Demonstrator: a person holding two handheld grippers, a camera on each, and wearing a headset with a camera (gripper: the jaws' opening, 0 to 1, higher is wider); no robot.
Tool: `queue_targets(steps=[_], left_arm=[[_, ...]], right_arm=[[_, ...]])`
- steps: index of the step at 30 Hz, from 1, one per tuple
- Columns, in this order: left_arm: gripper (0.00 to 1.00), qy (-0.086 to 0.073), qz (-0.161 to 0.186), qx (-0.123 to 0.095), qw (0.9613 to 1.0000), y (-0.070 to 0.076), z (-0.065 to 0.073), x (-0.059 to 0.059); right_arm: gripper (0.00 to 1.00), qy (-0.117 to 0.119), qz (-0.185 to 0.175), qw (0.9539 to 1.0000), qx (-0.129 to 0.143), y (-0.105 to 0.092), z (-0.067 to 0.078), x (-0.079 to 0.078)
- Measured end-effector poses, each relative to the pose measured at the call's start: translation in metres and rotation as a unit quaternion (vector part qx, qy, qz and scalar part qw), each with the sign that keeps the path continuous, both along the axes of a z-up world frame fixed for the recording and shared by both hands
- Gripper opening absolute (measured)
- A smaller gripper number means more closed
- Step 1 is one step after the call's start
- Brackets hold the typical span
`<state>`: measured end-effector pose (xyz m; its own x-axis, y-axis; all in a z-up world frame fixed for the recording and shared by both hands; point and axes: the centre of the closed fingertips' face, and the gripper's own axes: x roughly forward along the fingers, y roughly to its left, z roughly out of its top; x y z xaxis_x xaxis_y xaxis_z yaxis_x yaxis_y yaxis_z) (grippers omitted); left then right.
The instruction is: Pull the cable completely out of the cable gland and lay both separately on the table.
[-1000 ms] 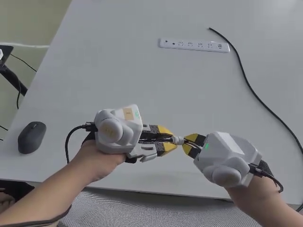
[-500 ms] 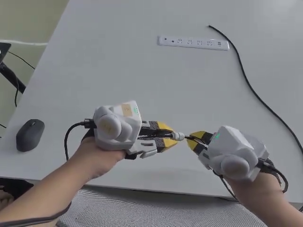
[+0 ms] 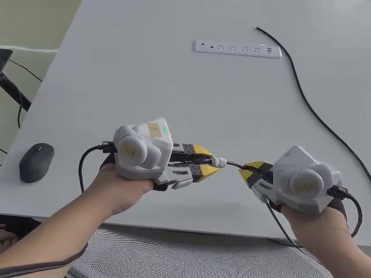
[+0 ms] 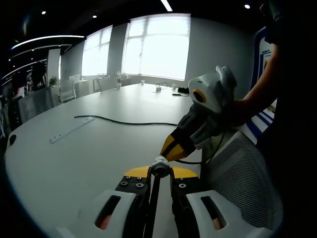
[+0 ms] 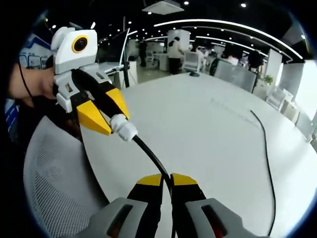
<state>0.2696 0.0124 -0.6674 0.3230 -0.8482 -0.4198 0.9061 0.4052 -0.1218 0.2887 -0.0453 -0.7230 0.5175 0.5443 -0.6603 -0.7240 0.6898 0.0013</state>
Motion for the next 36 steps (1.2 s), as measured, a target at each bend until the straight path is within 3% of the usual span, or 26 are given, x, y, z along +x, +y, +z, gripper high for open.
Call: queue_targets(steps=[7,13,16,18,20,26,29,36], left_arm=[[0.15,-0.001,-0.001,0.001,1.0000,-0.001,0.000,0.000],[0.15,-0.001,0.001,0.000,1.0000,0.000,0.000,-0.001],[0.15,-0.002,0.001,0.001,1.0000,-0.001,0.000,-0.001],[0.15,-0.002,0.001,0.002,1.0000,-0.001,0.000,-0.002],[0.15,-0.003,0.001,0.002,1.0000,-0.001,0.000,-0.002],[0.15,-0.003,0.000,0.002,1.0000,-0.002,0.000,-0.003],[0.15,-0.003,-0.001,0.003,1.0000,-0.001,-0.001,-0.003],[0.15,-0.004,-0.002,0.006,1.0000,0.000,-0.001,-0.002]], right_arm=[[0.00,0.039,-0.042,0.9981,0.024,-0.012,-0.012,0.000],[0.00,0.097,-0.097,0.9888,0.059,-0.021,-0.024,-0.002],[0.00,0.106,-0.105,0.9872,0.056,-0.024,-0.028,-0.003],[0.00,0.127,-0.118,0.9827,0.067,-0.024,-0.031,-0.007],[0.00,0.125,-0.120,0.9831,0.060,-0.027,-0.034,-0.006],[0.01,0.144,-0.133,0.9783,0.067,-0.027,-0.038,-0.008],[0.01,0.135,-0.121,0.9818,0.057,-0.027,-0.039,-0.009],[0.02,0.135,-0.111,0.9827,0.060,-0.026,-0.038,-0.012]])
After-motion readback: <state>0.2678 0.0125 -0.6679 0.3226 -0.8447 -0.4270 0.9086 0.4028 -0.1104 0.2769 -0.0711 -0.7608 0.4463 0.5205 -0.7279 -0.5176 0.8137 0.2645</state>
